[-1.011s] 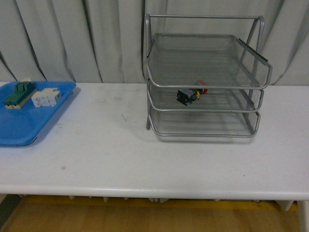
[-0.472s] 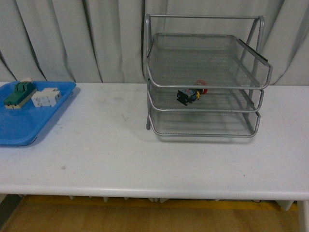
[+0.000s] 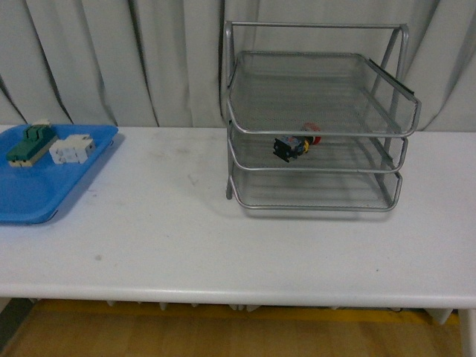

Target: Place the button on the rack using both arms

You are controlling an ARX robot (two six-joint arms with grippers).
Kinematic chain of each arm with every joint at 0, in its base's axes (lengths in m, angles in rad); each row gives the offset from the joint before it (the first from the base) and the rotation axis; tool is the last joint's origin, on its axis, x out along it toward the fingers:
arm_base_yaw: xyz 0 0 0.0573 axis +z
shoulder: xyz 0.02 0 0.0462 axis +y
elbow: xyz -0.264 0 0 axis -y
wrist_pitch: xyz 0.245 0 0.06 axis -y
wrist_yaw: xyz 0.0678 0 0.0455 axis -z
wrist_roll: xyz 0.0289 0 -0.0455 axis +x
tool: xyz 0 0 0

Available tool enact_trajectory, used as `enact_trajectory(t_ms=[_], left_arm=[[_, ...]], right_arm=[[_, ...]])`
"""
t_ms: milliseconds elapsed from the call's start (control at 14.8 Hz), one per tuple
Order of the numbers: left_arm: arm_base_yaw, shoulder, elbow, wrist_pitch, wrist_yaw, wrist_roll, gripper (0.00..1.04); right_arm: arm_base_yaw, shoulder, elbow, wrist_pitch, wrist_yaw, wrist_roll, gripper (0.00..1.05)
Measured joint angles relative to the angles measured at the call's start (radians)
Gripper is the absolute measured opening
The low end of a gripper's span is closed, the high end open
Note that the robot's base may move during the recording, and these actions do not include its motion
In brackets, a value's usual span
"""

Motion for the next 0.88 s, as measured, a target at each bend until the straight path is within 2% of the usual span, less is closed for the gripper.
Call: enact_trajectory(t_ms=[270,337,539,674,741,876], left_arm=[[0.000,0.000,0.000,0.001,0.000,0.000,0.98],[0.000,0.000,0.000,0.000,0.000,0.000,0.98],[0.000,0.000,0.000,0.000,0.000,0.000,0.98],[0.000,0.000,0.000,0.000,0.000,0.000,0.98],[0.000,0.000,0.000,0.000,0.000,0.000,0.98],[0.000,0.000,0.000,0.000,0.000,0.000,0.98]], right_arm=[[0.000,-0.037,0.000,-0.002,0.000,0.000,0.02],[0.000,-0.040,0.000,0.005,0.000,-0.002,0.05],[0.000,-0.039,0.000,0.003,0.000,-0.002,0.43],[0.000,-0.039,0.000,0.003,0.000,-0.002,0.93],[0.000,-0.039,0.000,0.003,0.000,-0.002,0.97],[0.000,-0.039,0.000,0.003,0.000,-0.002,0.98]])
